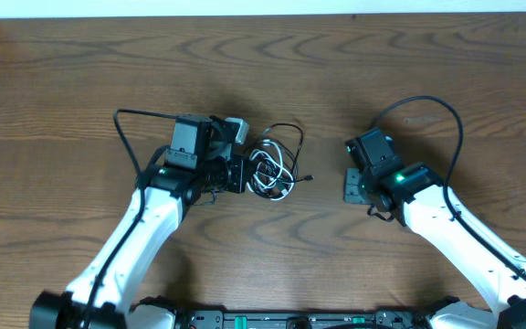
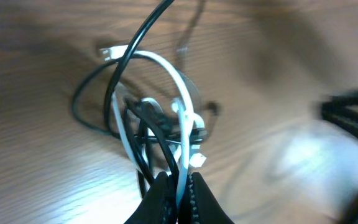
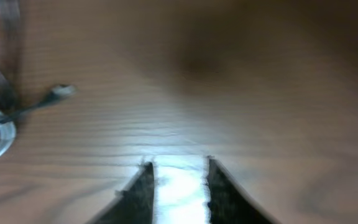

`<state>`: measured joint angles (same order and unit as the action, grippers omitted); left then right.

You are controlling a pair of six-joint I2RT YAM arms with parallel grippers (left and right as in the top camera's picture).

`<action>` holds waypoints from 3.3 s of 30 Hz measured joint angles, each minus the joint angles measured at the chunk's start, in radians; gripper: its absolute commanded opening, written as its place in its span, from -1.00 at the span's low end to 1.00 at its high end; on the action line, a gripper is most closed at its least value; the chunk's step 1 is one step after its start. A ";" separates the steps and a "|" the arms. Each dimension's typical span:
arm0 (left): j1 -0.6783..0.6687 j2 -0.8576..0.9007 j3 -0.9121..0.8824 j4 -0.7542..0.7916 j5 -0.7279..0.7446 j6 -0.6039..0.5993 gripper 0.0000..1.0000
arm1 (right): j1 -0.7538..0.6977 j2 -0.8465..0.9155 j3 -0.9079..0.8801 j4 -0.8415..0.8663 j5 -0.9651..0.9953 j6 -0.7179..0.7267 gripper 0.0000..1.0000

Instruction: Untangle cables

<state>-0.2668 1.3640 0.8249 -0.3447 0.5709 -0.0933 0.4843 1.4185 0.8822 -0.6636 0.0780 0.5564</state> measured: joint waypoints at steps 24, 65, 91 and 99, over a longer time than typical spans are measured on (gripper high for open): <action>-0.044 -0.201 -0.002 0.374 0.520 -0.277 -0.85 | 0.001 0.000 0.000 0.224 -0.533 -0.153 -0.97; -0.045 -0.203 -0.003 0.316 0.372 -0.407 -0.85 | 0.045 0.000 -0.002 0.121 -0.465 -0.109 -0.98; -0.048 -0.162 -0.010 -0.227 -0.258 -0.179 0.31 | 0.013 0.000 -0.002 -0.011 -0.109 0.045 -0.66; -0.048 0.058 -0.011 -0.230 -0.233 -0.174 0.06 | 0.013 0.000 -0.002 -0.012 -0.133 0.027 -0.66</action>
<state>-0.3153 1.4216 0.8143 -0.5747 0.3382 -0.2672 0.4976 1.4181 0.8806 -0.6754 -0.0547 0.5838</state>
